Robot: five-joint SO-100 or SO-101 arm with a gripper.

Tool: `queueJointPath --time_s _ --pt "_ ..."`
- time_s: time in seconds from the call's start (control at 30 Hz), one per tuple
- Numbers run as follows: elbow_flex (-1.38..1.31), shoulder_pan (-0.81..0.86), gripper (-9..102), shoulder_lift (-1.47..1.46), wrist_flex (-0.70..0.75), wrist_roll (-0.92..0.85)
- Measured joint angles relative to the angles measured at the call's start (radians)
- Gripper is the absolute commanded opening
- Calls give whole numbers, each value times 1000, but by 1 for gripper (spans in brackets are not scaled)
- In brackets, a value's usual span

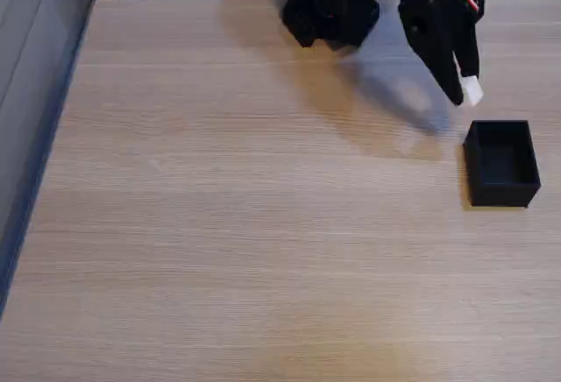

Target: Pick a white block and place it in the black box.

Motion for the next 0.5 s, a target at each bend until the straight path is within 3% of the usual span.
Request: queueJointPath --time_s 0.27,0.5 --pt "-124 -8 0 -299 -137 37" --pt "-339 -6 0 -572 -89 98"
